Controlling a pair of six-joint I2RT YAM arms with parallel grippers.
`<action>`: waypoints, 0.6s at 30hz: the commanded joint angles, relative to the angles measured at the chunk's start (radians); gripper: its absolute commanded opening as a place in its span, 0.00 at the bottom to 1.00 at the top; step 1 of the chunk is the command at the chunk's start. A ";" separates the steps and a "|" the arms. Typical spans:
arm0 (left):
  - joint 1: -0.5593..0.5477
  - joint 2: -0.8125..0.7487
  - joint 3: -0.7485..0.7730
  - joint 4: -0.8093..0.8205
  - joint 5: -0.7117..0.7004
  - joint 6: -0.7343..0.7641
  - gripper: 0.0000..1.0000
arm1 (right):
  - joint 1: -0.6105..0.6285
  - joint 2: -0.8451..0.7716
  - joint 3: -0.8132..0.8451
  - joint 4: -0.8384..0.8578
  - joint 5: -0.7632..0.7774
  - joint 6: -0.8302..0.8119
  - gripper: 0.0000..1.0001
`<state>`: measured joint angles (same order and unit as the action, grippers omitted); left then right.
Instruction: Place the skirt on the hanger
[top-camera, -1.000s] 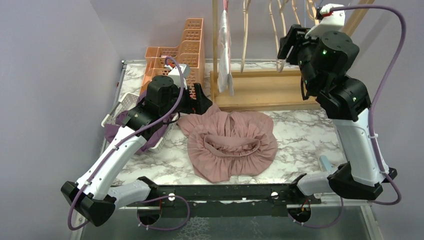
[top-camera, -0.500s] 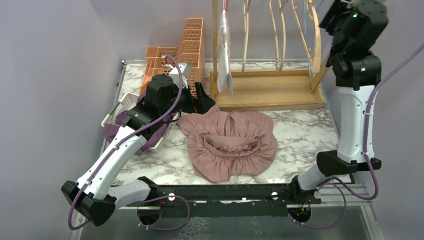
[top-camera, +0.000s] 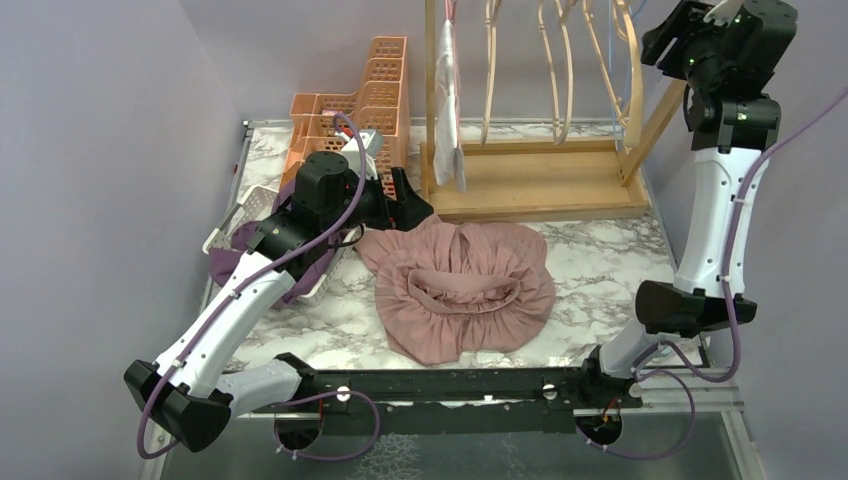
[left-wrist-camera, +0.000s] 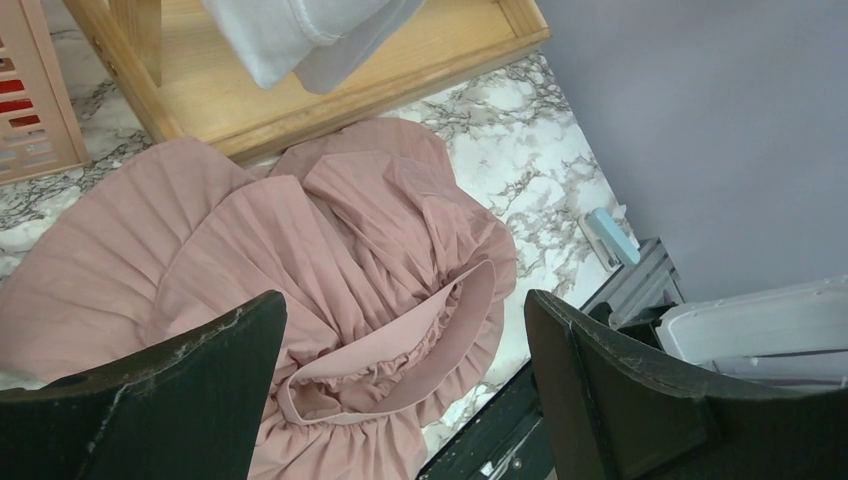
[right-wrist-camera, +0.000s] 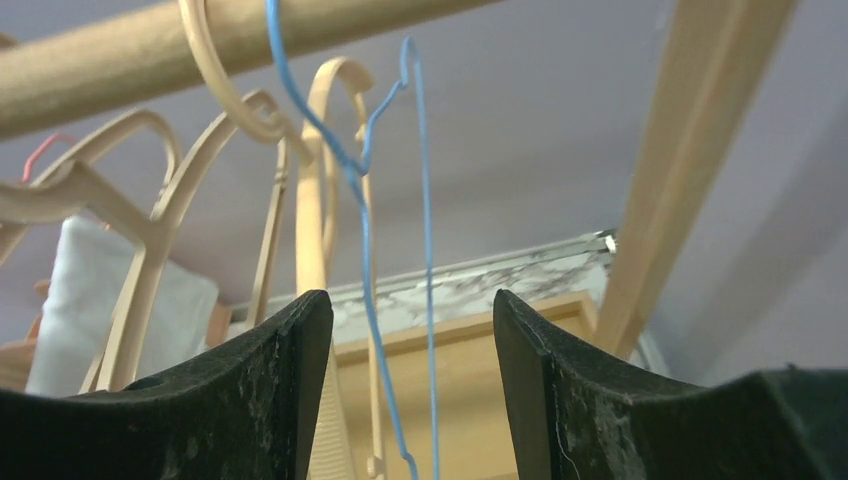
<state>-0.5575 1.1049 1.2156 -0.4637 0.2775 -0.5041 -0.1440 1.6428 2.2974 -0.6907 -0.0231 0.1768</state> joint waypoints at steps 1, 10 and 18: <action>0.004 -0.019 -0.009 0.029 0.025 -0.009 0.91 | -0.003 0.049 -0.002 -0.036 -0.156 0.011 0.65; 0.004 -0.020 -0.019 0.029 0.014 -0.012 0.91 | -0.003 0.094 0.012 -0.011 -0.170 0.001 0.48; 0.004 -0.027 -0.024 0.031 0.002 -0.022 0.91 | -0.003 0.121 -0.016 0.004 -0.214 -0.011 0.60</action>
<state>-0.5575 1.1042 1.2011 -0.4580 0.2798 -0.5163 -0.1440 1.7374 2.2944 -0.7055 -0.1745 0.1818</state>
